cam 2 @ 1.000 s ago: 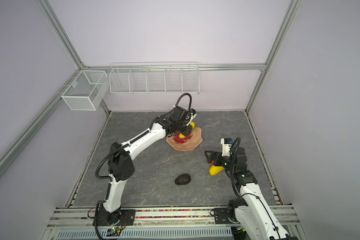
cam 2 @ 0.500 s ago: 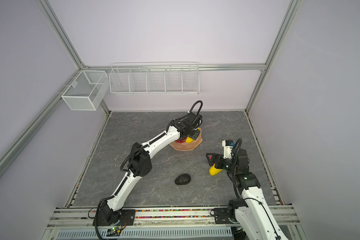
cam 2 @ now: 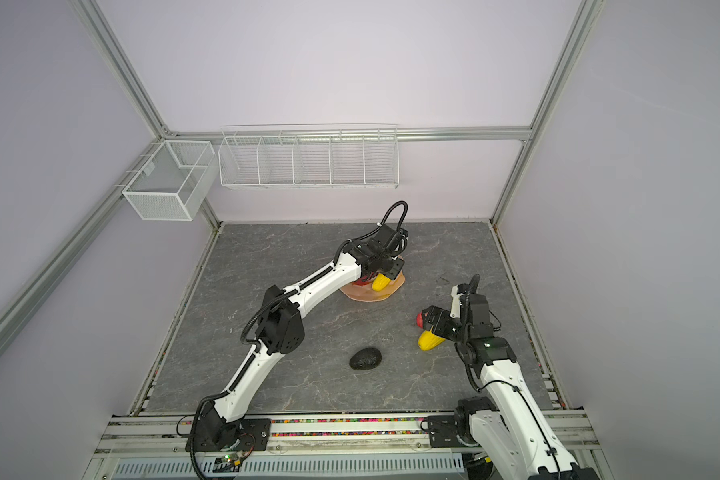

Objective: Place and organize the fake fruits in the fruit bowl
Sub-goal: 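Carry the lemon into the bowl beside the dragon fruit and release it, then close the right gripper on the yellow mango and lift it while the left gripper withdraws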

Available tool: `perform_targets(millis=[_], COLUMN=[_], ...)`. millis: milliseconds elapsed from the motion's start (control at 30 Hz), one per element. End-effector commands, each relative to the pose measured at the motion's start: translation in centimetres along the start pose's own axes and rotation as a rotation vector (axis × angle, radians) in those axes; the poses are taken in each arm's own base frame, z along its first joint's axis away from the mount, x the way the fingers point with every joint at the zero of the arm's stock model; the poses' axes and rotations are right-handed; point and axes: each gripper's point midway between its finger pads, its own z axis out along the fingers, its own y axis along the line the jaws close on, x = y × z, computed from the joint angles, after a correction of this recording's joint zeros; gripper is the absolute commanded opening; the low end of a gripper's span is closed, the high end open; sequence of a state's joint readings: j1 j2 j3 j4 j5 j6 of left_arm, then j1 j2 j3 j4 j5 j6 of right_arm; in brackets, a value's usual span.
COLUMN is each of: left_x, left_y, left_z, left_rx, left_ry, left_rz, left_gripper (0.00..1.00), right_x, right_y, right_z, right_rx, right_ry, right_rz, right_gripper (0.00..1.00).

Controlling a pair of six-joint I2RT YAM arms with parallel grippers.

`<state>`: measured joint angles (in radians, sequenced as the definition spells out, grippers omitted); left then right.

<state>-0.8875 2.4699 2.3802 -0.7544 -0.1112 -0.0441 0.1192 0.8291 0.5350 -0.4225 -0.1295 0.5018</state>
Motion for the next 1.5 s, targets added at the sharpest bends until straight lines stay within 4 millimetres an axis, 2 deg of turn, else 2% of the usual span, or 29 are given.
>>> perform_targets(millis=[0, 33, 133, 167, 200, 300, 333, 467, 567, 633, 767, 900, 1067, 1233, 1333, 1467], left_x=[-3.7, -4.2, -5.7, -5.6, -5.4, -3.0, -1.4, 4.1, 7.6, 9.0, 10.6, 12.4, 12.6, 12.1, 12.1, 11.9], left_y=[-0.3, -0.3, -0.1, 0.0, 0.0, 0.0, -0.2, 0.0, 0.2, 0.1, -1.7, -3.8, -3.4, -3.4, -3.5, -3.3], left_z=[-4.2, -5.2, -9.9, -11.5, -12.9, -16.9, -17.9, -22.7, -25.2, -26.5, -28.6, -29.5, -29.2, -29.4, -29.4, -29.5], left_rx=[0.021, 0.018, 0.029, 0.035, 0.041, 0.070, 0.089, 0.125, 0.144, 0.163, 0.283, 0.420, 0.395, 0.389, 0.395, 0.379], left_ry=[-0.121, -0.139, -0.200, -0.206, -0.212, -0.214, -0.203, -0.201, -0.222, -0.248, -0.286, -0.296, -0.303, -0.340, -0.345, -0.356], left_rz=[0.021, 0.030, 0.056, 0.069, 0.087, 0.154, 0.179, 0.263, 0.300, 0.310, 0.323, 0.368, 0.377, 0.385, 0.391, 0.390], left_gripper=[0.52, 0.53, 0.57, 0.85, 1.00, 0.99, 0.99, 0.99, 0.99, 0.99, 0.99, 0.99, 0.99, 0.99, 0.99, 0.99], right_x=[0.1, 0.4, 1.3, 1.7, 1.9, 2.6, 3.1, 4.6, 5.5, 5.7, 5.0, 4.7, 5.4, 5.6, 5.7, 5.8], right_y=[-1.3, -1.4, -1.7, -1.7, -1.6, -1.6, -1.2, -1.7, -2.3, -2.8, -3.4, -3.9, -3.9, -4.6, -4.9, -5.3], right_z=[-0.3, -0.2, 0.5, 0.9, 1.2, 2.0, 2.0, 1.9, 2.0, 2.2, 3.0, 4.0, 4.6, 4.2, 4.0, 3.6], right_rx=[0.073, 0.075, 0.079, 0.082, 0.085, 0.132, 0.145, 0.232, 0.278, 0.320, 0.384, 0.429, 0.431, 0.463, 0.478, 0.471], right_ry=[-0.002, 0.004, 0.036, 0.056, 0.071, 0.112, 0.124, 0.163, 0.178, 0.181, 0.167, 0.170, 0.207, 0.208, 0.212, 0.211], right_rz=[0.069, 0.070, 0.071, 0.071, 0.069, 0.066, 0.048, 0.054, 0.059, 0.052, 0.044, 0.029, 0.027, 0.022, 0.022, 0.035], right_gripper=[0.89, 0.89, 0.90, 0.91, 0.92, 0.93, 0.93, 0.95, 0.97, 0.99, 0.97, 0.94, 0.74, 0.70, 0.55, 0.46])
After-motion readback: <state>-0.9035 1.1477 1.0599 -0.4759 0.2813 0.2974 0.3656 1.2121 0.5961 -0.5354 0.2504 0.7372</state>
